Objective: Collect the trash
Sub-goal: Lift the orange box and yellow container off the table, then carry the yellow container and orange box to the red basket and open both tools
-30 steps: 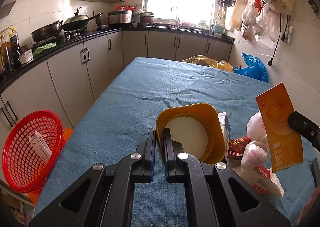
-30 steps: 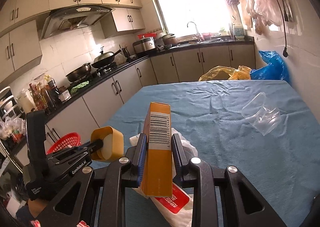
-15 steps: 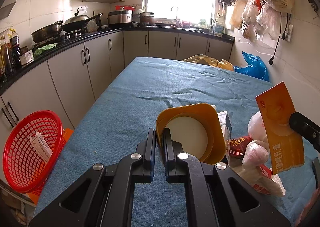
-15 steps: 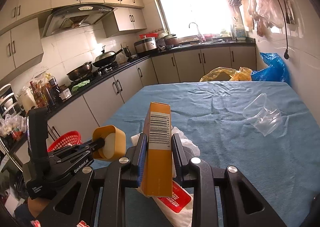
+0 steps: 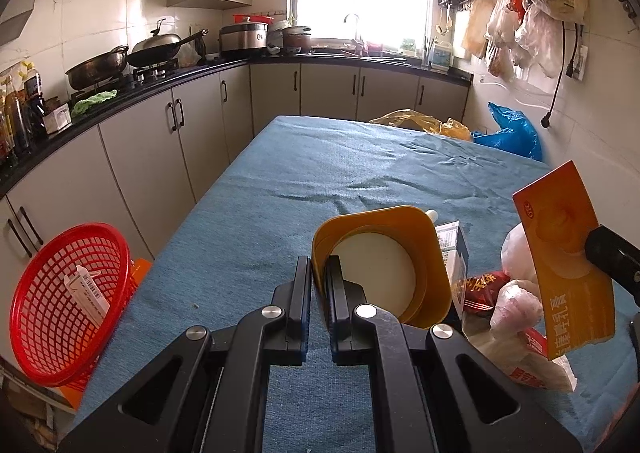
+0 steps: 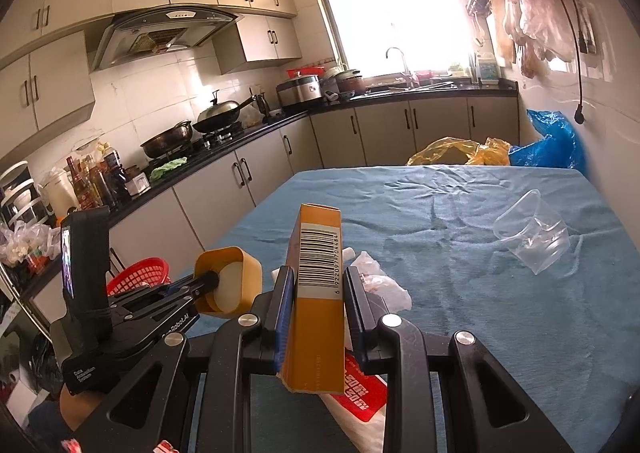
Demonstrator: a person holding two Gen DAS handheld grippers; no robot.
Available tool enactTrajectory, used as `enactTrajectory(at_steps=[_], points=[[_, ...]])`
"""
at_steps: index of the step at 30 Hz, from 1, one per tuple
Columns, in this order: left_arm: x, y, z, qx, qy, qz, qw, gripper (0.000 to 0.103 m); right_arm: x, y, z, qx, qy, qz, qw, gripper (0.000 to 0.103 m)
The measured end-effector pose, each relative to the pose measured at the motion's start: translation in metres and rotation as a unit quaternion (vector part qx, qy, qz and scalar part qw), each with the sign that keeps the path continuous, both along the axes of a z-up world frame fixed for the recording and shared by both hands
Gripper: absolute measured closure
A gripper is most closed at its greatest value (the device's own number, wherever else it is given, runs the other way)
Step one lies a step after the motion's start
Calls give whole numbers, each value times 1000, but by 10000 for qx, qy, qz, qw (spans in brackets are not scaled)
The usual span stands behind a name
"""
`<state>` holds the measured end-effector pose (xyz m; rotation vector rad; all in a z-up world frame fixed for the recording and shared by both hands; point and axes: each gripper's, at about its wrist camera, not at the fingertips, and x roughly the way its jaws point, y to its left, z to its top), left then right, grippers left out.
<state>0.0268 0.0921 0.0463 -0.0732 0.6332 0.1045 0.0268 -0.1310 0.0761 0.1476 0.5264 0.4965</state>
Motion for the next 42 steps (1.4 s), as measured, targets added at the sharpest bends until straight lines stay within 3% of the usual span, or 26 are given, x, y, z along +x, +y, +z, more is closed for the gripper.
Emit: enactTrajectory(at_steps=[18,27,34,42], points=[[-2,0,1,159,-71,139,9998,96,-4,3,1,0,-52,50,10000,76],[-15,6,11,36,-135,166,9998,96,-4,1,12,191,19,-44,9998,76],[-41,39,25,-218,-237,318,9990,96,-7,31,24,278,141,292,9991,76],[-75,118,40,-419,-386,1030,9930,96,-11,113,44,67,85,1011,9948,76]])
